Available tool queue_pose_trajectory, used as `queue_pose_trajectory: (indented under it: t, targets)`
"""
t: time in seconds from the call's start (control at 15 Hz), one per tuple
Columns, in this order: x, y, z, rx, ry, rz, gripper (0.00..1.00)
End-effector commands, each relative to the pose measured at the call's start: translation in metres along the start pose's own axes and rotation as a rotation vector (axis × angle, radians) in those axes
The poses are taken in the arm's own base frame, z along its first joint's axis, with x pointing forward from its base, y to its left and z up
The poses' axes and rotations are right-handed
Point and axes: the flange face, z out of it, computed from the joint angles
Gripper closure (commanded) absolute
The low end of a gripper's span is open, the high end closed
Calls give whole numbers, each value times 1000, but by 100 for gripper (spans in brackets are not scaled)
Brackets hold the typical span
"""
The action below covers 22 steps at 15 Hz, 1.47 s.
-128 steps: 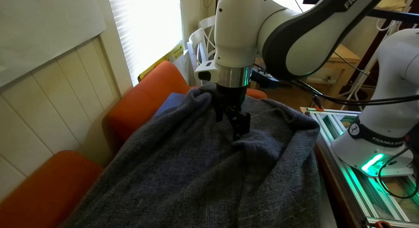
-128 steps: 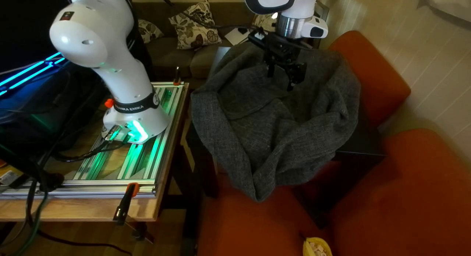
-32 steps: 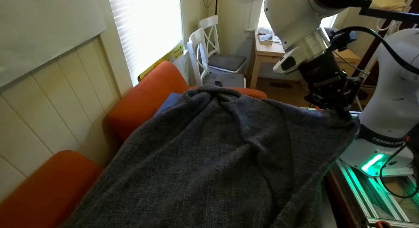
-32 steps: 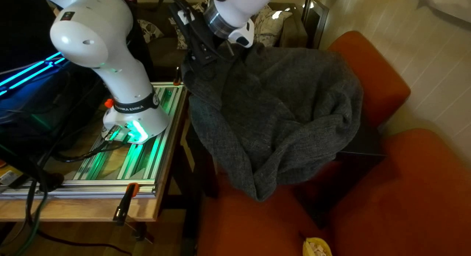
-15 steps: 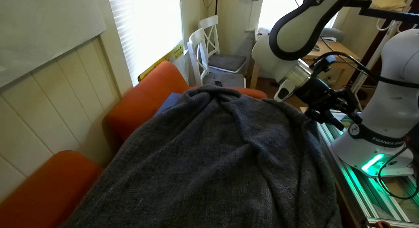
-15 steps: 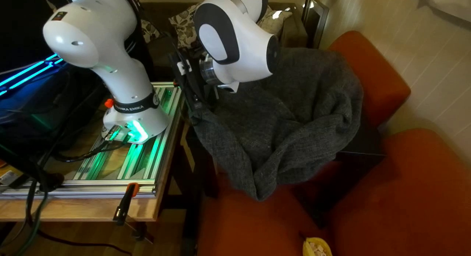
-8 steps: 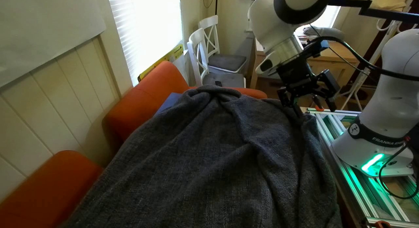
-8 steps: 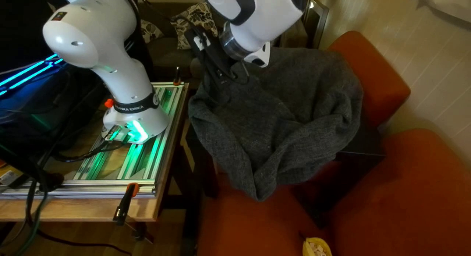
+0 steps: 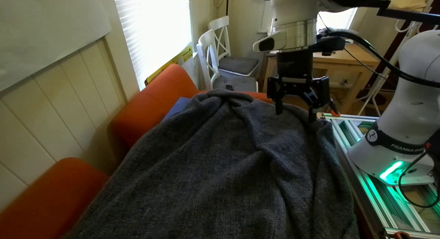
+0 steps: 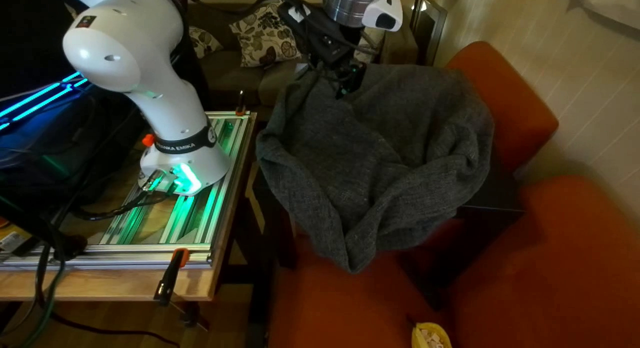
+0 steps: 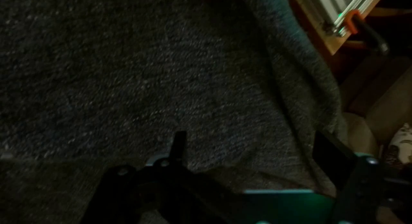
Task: Cover the stool fully with the grey cloth
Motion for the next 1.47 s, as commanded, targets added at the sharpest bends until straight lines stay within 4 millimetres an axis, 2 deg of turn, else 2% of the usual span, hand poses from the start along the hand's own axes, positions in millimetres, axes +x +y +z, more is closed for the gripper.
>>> queue_pose_trajectory:
  t: [0.0,0.4,0.47,0.53,0.67,0.8,0.87,1.07,1.2,1.4]
  targets:
    - [30,-15,6,-171,91,60,0]
    - [87,-17,44,-453,251,153,0]
    - [92,-12,50,-494,257,166,16]
    - [91,-7,52,-537,254,184,26]
    - [83,-5,46,-627,212,240,41]
    - [83,6,46,-705,149,299,56]
    - [86,4,48,-742,114,326,62]
    - [100,0,67,-766,57,347,84]
    - [105,-3,82,-757,9,352,97]
    - [109,-1,101,-709,-22,369,100]
